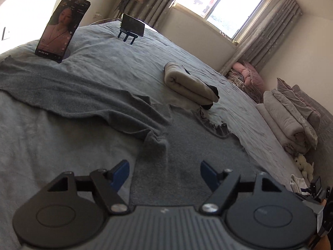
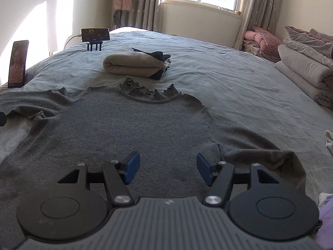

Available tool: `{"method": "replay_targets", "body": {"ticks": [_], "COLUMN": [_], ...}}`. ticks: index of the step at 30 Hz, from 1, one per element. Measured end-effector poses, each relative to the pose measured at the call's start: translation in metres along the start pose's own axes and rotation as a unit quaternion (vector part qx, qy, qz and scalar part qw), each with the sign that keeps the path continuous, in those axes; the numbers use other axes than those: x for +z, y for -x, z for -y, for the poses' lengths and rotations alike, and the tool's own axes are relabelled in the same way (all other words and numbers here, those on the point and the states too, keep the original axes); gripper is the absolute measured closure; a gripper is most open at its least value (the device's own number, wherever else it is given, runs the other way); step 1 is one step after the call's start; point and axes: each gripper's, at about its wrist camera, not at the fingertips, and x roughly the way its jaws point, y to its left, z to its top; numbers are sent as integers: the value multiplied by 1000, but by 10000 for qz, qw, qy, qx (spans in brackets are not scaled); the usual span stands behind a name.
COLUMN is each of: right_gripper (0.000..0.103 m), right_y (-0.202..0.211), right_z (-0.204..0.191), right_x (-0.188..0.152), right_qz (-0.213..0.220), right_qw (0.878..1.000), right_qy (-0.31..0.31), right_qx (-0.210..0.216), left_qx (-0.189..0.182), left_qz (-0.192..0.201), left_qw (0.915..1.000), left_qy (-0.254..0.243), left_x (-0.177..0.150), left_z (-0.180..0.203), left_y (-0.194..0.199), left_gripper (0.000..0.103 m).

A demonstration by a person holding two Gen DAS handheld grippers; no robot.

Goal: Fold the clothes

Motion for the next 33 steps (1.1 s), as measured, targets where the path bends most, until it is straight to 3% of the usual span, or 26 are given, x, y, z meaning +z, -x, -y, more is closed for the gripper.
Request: {"method": "replay_targets", "body": {"ticks": [7, 10, 12, 15, 21, 24, 27, 30, 33], "right_gripper": [39, 39, 40, 54, 56, 66, 93, 93, 93], "right_y": [13, 14, 14, 10, -13, -25, -26, -20, -10], "right_z": [52, 81, 100, 121, 144, 146, 143, 135, 118], "right_x": [-18, -27, -34, -44, -60, -66, -66, -63, -55], "right_qz": [-229, -258, -304, -358, -516, -518, -373, -204, 54], "right_qw": [9925, 9873, 9847, 9811, 9753, 9757, 9778, 9778, 9785], "right_qy": [182, -103, -363, -710, -1182, -1146, -1096, -919, -369], "right_qx": [-1184, -1561, -1679, -1766, -1794, -1793, -1747, -1874, -2028], "left_qx": [-1, 168, 312, 371, 297, 306, 334, 348, 355], "left_qz": [191, 240, 273, 216, 144, 99, 72, 65, 61], "left_qw": [9991, 9979, 9968, 9967, 9974, 9972, 9971, 9973, 9978], "left_qy": [-391, -580, -681, -683, -641, -674, -683, -643, -550], "left_x": [-16, -23, -27, -30, -34, -36, -37, -36, -34], "left_z": [40, 47, 50, 51, 54, 54, 53, 49, 44], "left_y": [-18, -24, -28, -32, -34, -35, -34, -33, -31], "left_gripper": [25, 25, 25, 25, 25, 25, 25, 25, 25]}}
